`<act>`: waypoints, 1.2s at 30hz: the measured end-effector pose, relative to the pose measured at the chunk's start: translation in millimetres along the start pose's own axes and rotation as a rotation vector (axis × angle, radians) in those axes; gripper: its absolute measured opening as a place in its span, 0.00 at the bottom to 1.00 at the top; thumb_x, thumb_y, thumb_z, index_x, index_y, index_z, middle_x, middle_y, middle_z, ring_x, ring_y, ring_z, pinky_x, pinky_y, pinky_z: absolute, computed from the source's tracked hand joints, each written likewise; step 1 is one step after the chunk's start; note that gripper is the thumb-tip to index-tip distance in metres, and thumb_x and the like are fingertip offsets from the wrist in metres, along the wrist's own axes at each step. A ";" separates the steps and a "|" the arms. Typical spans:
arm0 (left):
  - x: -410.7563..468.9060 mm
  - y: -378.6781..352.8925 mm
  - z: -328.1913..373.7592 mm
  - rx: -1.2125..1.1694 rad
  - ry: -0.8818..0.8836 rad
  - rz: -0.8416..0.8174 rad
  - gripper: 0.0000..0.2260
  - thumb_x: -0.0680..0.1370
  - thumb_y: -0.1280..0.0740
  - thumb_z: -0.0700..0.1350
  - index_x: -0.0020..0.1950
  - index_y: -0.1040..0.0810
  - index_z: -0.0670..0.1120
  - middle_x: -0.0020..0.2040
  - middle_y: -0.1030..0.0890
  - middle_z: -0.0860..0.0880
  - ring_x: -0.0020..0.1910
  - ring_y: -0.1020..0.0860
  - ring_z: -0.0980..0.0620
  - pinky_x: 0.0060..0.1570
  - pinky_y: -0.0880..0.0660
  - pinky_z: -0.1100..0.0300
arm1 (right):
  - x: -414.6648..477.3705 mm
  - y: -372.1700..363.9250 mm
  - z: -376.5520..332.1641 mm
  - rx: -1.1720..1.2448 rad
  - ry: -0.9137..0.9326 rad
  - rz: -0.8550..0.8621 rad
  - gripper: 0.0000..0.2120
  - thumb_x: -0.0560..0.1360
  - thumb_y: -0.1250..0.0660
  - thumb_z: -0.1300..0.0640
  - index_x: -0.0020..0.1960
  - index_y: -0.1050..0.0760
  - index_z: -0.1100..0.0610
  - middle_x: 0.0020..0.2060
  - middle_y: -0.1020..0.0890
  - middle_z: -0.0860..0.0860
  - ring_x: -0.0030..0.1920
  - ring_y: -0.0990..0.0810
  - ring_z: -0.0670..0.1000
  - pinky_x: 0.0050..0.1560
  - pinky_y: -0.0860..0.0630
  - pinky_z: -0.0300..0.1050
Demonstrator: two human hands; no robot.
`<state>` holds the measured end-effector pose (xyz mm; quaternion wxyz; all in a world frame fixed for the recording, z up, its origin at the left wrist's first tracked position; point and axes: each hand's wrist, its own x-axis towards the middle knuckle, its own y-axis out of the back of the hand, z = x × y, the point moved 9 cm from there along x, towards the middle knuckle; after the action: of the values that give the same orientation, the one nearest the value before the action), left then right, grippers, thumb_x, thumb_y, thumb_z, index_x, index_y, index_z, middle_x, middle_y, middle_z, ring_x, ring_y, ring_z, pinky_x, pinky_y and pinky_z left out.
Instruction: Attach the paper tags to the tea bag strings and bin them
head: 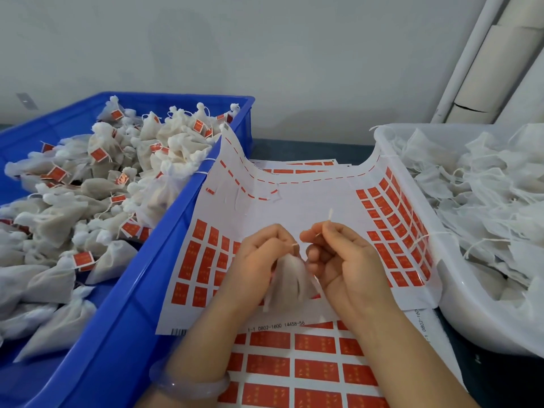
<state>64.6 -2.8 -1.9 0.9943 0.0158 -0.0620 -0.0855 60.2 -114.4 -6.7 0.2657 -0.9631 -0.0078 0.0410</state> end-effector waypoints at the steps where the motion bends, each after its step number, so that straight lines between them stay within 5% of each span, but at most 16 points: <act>1: 0.9 4.4 -1.3 -0.042 0.011 0.031 0.11 0.69 0.41 0.45 0.29 0.24 0.53 0.31 0.24 0.53 0.34 0.26 0.56 0.37 0.28 0.61 | -0.3 -1.3 -0.2 -0.022 0.001 -0.015 0.19 0.78 0.41 0.62 0.33 0.18 0.54 0.34 0.18 0.56 0.27 0.24 0.47 0.27 0.26 0.37; 5: -1.9 -1.1 -10.2 -0.137 0.117 -0.053 0.12 0.73 0.39 0.42 0.31 0.24 0.52 0.32 0.22 0.51 0.32 0.24 0.55 0.35 0.25 0.62 | -0.4 -0.4 -4.4 -0.074 0.025 -0.030 0.18 0.78 0.41 0.61 0.35 0.18 0.53 0.38 0.16 0.56 0.28 0.24 0.48 0.27 0.26 0.38; 10: -22.9 -45.9 -5.0 -0.160 0.196 -0.496 0.08 0.73 0.40 0.39 0.37 0.24 0.48 0.30 0.25 0.52 0.29 0.27 0.56 0.34 0.26 0.62 | 5.4 20.4 -11.3 0.026 -0.012 0.060 0.13 0.78 0.40 0.54 0.40 0.20 0.56 0.39 0.16 0.54 0.29 0.23 0.47 0.28 0.25 0.40; 13: -33.6 -58.1 -4.5 -0.079 0.240 -0.645 0.08 0.74 0.40 0.40 0.38 0.24 0.49 0.31 0.24 0.55 0.30 0.27 0.58 0.36 0.27 0.64 | 7.0 38.4 -16.1 -0.233 0.027 0.184 0.09 0.78 0.39 0.55 0.43 0.21 0.53 0.39 0.15 0.49 0.33 0.21 0.47 0.31 0.25 0.40; 19: -37.4 -66.4 -7.3 0.025 0.239 -0.719 0.10 0.75 0.39 0.39 0.38 0.25 0.53 0.41 0.23 0.51 0.31 0.26 0.62 0.37 0.28 0.70 | 22.1 1.2 -17.9 -0.924 0.256 0.006 0.08 0.76 0.35 0.56 0.50 0.28 0.43 0.46 0.21 0.39 0.46 0.23 0.37 0.43 0.26 0.27; 22: -42.6 -74.4 -3.3 -0.015 0.219 -0.770 0.10 0.73 0.39 0.37 0.39 0.24 0.51 0.35 0.24 0.59 0.32 0.26 0.63 0.38 0.28 0.70 | 41.8 -23.0 -1.5 -1.105 0.224 -0.187 0.09 0.77 0.36 0.56 0.56 0.27 0.46 0.49 0.23 0.38 0.47 0.25 0.35 0.43 0.32 0.24; 28: -53.6 -88.8 6.3 -0.150 0.177 -0.909 0.11 0.72 0.40 0.33 0.42 0.25 0.48 0.34 0.23 0.62 0.32 0.26 0.63 0.38 0.31 0.72 | 62.2 -57.9 49.2 -1.258 0.103 -0.415 0.15 0.77 0.37 0.51 0.63 0.27 0.49 0.64 0.27 0.45 0.63 0.30 0.45 0.60 0.33 0.39; 36: -50.1 -85.5 6.5 -0.304 0.218 -0.899 0.10 0.71 0.38 0.36 0.39 0.22 0.50 0.33 0.23 0.58 0.32 0.26 0.61 0.39 0.29 0.66 | 68.7 -39.2 51.5 -1.627 0.079 -0.303 0.30 0.64 0.31 0.32 0.62 0.32 0.42 0.66 0.34 0.44 0.66 0.37 0.48 0.67 0.42 0.50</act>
<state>0.5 -78.6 -5.1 0.8506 -0.0953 0.0686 -0.5126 124.6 -51.9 -35.8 -0.5116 -0.8437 -0.1555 -0.0478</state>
